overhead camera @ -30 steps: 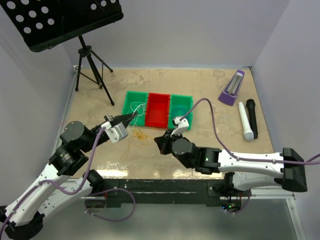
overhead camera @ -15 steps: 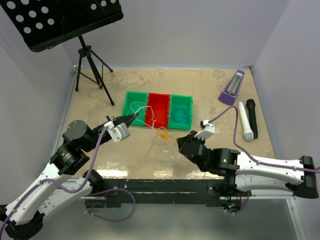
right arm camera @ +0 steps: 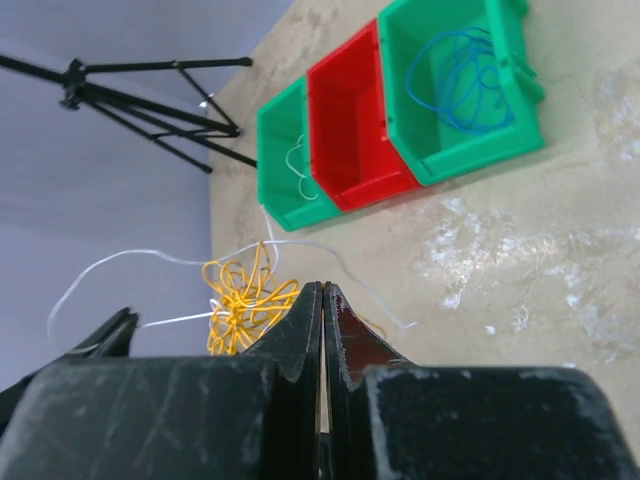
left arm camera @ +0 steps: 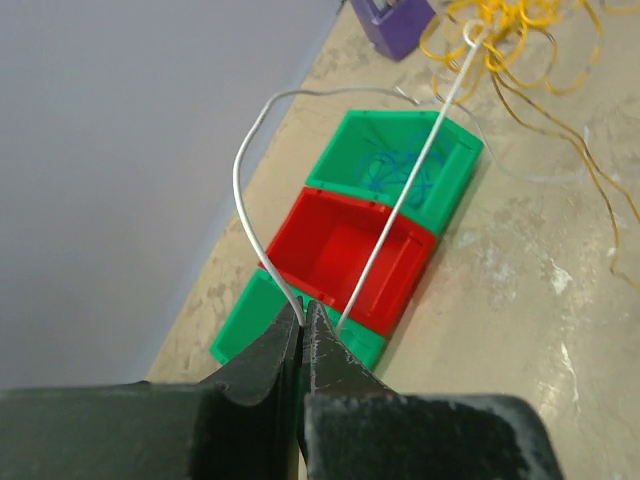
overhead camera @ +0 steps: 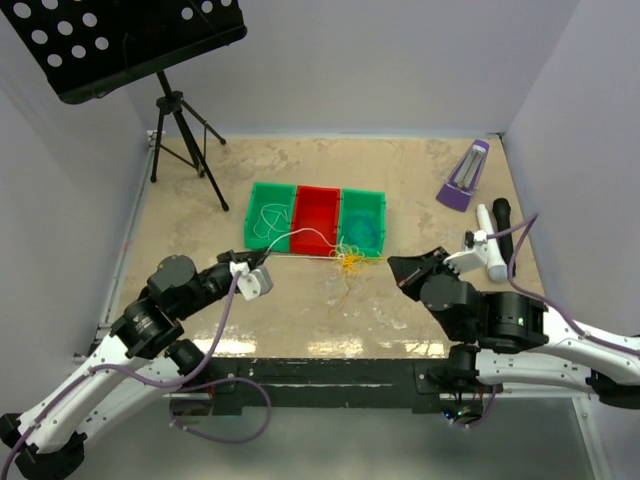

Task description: Untangle the cables

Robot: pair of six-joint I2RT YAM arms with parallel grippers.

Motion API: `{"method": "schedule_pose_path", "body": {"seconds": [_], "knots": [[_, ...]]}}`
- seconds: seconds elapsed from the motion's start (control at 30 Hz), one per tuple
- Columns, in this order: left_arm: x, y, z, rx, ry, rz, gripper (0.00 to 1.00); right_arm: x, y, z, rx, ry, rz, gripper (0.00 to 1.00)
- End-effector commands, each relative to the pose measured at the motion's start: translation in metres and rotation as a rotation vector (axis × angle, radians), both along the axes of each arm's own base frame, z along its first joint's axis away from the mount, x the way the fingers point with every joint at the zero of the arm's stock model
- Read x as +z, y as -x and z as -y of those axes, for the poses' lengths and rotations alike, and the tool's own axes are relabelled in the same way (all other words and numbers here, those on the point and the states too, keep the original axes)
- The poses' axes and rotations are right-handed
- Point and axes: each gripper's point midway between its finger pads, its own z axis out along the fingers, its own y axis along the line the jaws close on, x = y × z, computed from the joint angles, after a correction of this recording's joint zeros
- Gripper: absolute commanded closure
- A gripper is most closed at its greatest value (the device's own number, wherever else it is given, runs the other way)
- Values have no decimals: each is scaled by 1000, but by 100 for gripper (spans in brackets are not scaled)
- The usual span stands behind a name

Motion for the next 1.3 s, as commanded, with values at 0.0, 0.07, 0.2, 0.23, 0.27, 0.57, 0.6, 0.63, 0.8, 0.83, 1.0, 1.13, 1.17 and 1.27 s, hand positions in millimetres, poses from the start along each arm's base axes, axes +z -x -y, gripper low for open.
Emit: {"method": "schedule_pose_path", "body": {"seconds": [0.0, 0.07, 0.2, 0.23, 0.27, 0.57, 0.6, 0.63, 0.8, 0.83, 1.0, 1.13, 1.17, 1.27], "knots": [[-13, 2, -10, 6, -87, 2, 85, 24, -9, 2, 73, 174, 160, 100], [-9, 12, 3, -78, -73, -40, 55, 33, -10, -24, 160, 186, 231, 100], [16, 32, 21, -217, -28, -79, 14, 26, -8, -67, 299, 235, 252, 100], [22, 37, 25, -248, -21, -88, 7, 29, -7, -75, 326, 237, 270, 100], [26, 43, 29, -285, -16, -106, 0, 30, -5, -82, 360, 245, 292, 100], [30, 53, 50, -425, -16, -134, 3, 58, 15, -119, 566, 184, 441, 100], [25, 53, 54, -442, -19, -139, 5, 59, 17, -121, 583, 180, 450, 100], [21, 55, 57, -463, -25, -147, 9, 58, 19, -123, 598, 178, 454, 100], [6, 48, 71, -503, -56, -207, 39, 54, 25, -126, 644, 186, 463, 100], [2, 47, 73, -507, -61, -216, 44, 60, 25, -127, 641, 164, 481, 100], [-13, 45, 76, -509, -64, -242, 53, 64, 30, -128, 669, 156, 510, 100], [-14, 42, 78, -507, -55, -237, 54, 66, 31, -128, 675, 152, 518, 100], [-14, 42, 78, -508, -53, -236, 55, 67, 32, -128, 678, 145, 521, 100], [-13, 42, 80, -517, -44, -236, 56, 69, 32, -127, 673, 127, 527, 100]]}}
